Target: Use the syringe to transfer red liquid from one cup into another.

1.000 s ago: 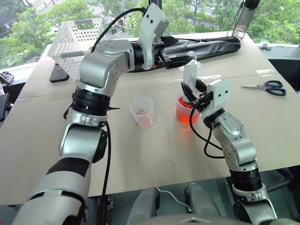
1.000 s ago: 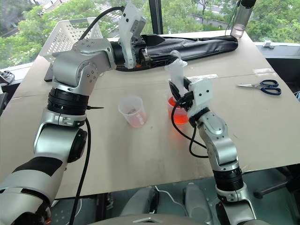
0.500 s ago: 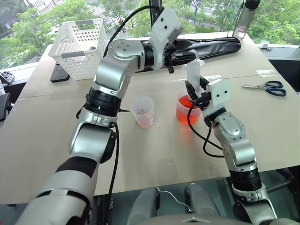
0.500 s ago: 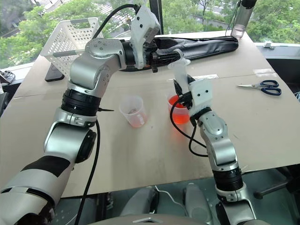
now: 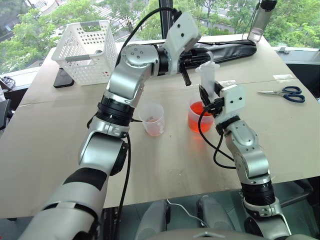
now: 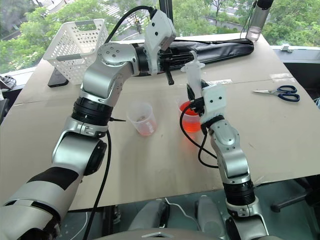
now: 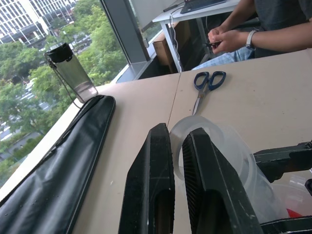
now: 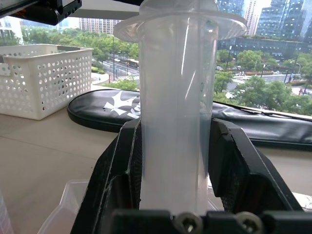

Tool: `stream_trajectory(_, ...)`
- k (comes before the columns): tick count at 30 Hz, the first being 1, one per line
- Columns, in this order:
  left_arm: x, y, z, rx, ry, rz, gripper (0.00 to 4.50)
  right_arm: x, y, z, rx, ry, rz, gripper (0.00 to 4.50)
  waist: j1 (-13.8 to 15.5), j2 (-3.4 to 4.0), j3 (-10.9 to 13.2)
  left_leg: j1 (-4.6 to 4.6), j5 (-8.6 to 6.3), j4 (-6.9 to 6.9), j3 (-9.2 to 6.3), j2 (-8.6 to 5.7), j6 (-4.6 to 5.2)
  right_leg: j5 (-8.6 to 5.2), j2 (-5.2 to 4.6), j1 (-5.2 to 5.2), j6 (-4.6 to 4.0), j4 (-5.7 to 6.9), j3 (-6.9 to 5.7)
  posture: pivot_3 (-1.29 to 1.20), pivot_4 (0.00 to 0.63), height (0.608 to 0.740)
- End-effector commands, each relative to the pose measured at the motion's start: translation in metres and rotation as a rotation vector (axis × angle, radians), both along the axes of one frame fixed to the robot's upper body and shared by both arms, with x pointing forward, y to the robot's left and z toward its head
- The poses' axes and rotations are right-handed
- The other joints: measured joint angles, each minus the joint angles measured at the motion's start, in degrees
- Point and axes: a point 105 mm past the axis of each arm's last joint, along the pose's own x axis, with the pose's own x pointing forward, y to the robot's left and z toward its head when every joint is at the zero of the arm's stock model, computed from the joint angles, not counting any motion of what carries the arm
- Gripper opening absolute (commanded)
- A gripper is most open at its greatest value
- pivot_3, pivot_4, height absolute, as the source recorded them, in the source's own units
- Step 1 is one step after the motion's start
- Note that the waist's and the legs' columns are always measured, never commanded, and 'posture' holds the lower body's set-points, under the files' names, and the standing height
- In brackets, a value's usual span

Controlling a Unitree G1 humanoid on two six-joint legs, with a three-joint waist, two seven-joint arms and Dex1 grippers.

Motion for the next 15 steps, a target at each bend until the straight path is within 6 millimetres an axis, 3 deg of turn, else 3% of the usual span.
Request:
stream_trajectory(1,-0.004,0.003,0.034,-0.051,-0.114,0.011,0.00,-0.008,0.014,-0.007,-0.013,0.021,0.068,1.43,0.0,0.00,0.0,0.00,0.00,0.00,0.00,0.00,0.00,0.00,0.00,0.00,0.00,0.00,0.00,0.00,0.150,0.740)
stream_trajectory(15,0.002,0.013,0.056,-0.079,-0.159,0.048,0.00,-0.011,0.018,-0.012,-0.020,0.047,0.102,1.43,0.0,0.00,0.0,0.00,0.00,0.01,0.00,0.00,0.00,0.00,0.00,0.00,0.00,0.01,-0.01,0.00,0.150,0.740)
